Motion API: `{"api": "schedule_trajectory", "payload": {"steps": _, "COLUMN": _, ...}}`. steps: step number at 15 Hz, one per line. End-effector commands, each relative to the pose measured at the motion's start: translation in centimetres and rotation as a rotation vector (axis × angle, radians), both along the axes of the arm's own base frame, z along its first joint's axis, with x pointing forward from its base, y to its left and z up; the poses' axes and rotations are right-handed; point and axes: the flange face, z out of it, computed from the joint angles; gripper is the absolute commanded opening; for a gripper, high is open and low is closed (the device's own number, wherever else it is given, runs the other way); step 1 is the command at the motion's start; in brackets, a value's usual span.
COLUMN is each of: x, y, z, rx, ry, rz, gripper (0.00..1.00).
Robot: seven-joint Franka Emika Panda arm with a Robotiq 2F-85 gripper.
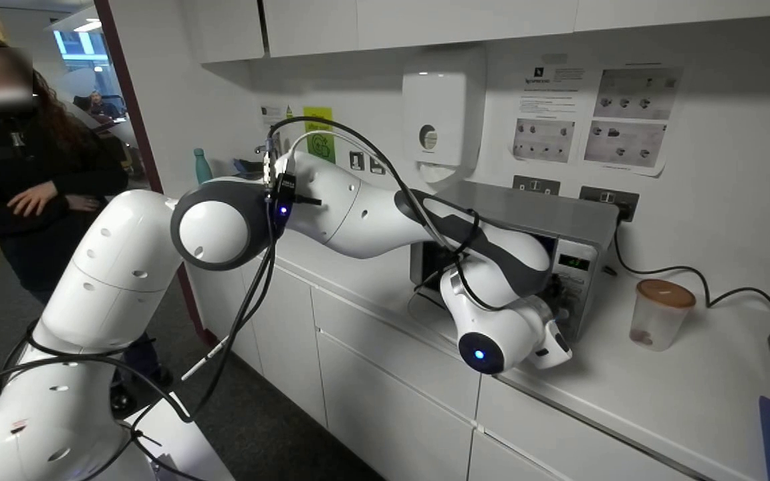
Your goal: Press a button on the microwave
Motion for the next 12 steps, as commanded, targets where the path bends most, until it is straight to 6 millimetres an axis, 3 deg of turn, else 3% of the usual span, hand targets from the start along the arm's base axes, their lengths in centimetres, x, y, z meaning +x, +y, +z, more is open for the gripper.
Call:
{"api": "schedule_trajectory", "payload": {"steps": 1, "x": 0.86, "y": -0.09, "z": 0.82, "rx": -0.020, "ry": -0.036, "rz": -0.006, "gripper": 0.00}}
{"api": "schedule_trajectory", "payload": {"steps": 12, "x": 0.99, "y": 0.35, "z": 1.70, "rx": -0.098, "ry": -0.074, "rz": 0.032, "gripper": 0.00}}
